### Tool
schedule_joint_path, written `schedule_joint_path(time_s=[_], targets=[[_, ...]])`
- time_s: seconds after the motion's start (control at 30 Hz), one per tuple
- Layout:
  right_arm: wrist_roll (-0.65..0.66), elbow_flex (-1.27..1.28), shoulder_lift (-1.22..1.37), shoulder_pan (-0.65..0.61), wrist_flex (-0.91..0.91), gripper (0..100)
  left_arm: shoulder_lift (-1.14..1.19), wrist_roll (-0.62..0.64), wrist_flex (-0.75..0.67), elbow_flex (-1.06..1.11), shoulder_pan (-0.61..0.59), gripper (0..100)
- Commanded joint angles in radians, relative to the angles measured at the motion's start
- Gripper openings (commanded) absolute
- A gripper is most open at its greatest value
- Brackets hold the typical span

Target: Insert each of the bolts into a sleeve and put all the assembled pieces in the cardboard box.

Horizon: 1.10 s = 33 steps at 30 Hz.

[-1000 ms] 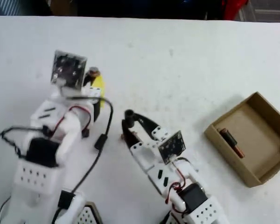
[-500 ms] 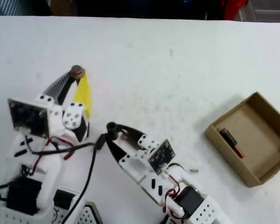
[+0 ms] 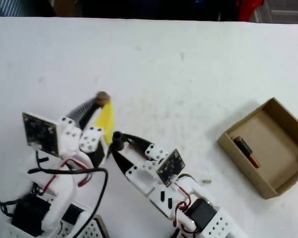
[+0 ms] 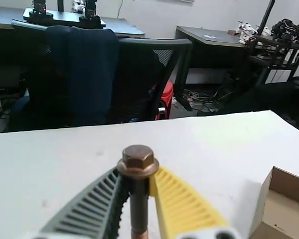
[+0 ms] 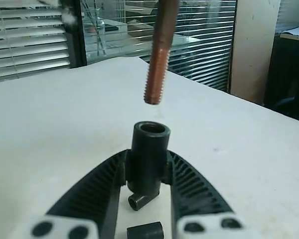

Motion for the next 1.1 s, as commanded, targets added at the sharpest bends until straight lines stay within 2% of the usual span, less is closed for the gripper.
schedule_joint_path(time_s=[0.0, 0.17, 0.3, 0.53, 0.67, 1.07], targets=[[0.000, 0.008, -0.013, -0.005, -0.021, 1.6, -0.051, 0.009, -0.057, 0.032, 0.042, 2], [0.072, 0.008, -0.013, -0.004, -0.021, 1.6, -0.110, 0.009, -0.118, 0.094, 0.054, 2], [0.075, 0.008, -0.013, -0.004, -0.021, 1.7, -0.143, 0.009, -0.160, 0.137, 0.054, 2], [0.075, 0.008, -0.013, -0.004, -0.021, 1.7, -0.163, 0.015, -0.155, 0.147, 0.054, 2], [0.075, 0.008, -0.013, -0.004, -0.021, 1.7, -0.163, 0.066, -0.155, 0.147, 0.054, 2], [0.077, 0.008, -0.013, -0.002, -0.027, 1.7, -0.163, 0.071, -0.155, 0.146, 0.054, 2]])
